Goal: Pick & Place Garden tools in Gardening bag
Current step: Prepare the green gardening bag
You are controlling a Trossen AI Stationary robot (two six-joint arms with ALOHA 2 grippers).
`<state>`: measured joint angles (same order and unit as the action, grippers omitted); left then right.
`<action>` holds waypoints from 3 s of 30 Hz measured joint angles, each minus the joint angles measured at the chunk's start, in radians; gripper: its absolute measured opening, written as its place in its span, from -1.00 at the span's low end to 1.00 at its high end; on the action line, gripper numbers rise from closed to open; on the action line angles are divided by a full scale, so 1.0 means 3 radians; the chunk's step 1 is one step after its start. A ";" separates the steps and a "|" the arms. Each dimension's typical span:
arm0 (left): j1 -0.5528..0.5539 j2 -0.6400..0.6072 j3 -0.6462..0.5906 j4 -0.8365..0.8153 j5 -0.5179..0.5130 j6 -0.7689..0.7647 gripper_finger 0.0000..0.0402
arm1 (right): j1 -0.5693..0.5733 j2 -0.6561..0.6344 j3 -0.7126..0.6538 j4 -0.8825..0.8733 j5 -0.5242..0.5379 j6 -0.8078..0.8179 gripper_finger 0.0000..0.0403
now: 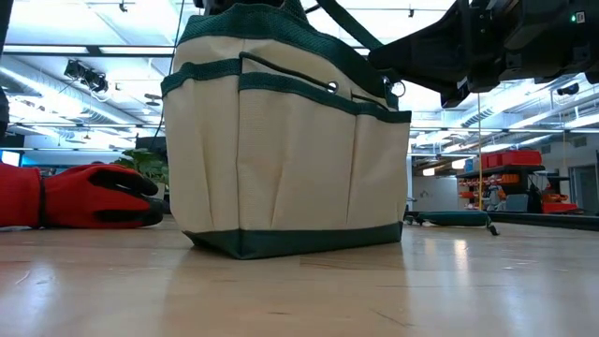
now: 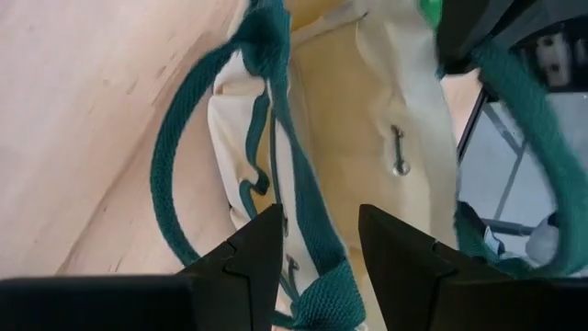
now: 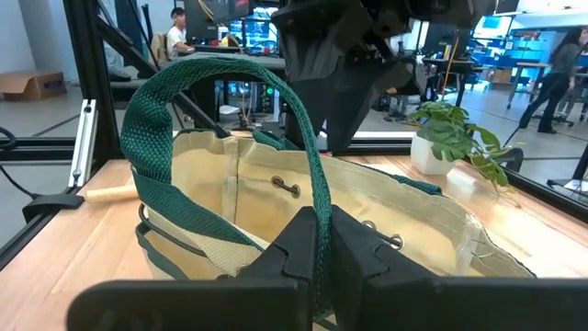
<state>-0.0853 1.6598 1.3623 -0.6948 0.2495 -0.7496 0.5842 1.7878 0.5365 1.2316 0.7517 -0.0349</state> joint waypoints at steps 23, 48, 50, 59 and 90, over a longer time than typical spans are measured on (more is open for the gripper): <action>0.0056 0.0109 0.0001 0.0035 0.0165 -0.0105 -0.20 | 0.0000 0.0000 -0.0001 -0.0054 -0.0028 0.0027 -0.90; 0.0086 0.0339 0.0001 0.0033 0.0008 -0.0044 0.02 | 0.0001 0.0000 0.0000 -0.0055 -0.0028 0.0025 -0.90; 0.0108 0.0339 0.0001 0.0030 0.0031 -0.0045 0.02 | 0.0001 0.0000 -0.0001 -0.0055 -0.0028 0.0025 -0.90; 0.0150 0.0339 0.0001 0.0029 0.0031 -0.0057 -0.07 | 0.0001 0.0000 0.0000 -0.0070 -0.0028 0.0025 -0.90; 0.0297 0.0339 0.0001 -0.0146 0.0021 0.0179 -0.96 | 0.0001 0.0000 0.0000 -0.0102 -0.0027 0.0023 -0.94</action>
<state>0.0038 1.7615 1.3624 -0.7385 0.2558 -0.6959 0.5846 1.7878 0.5364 1.2009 0.7437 -0.0280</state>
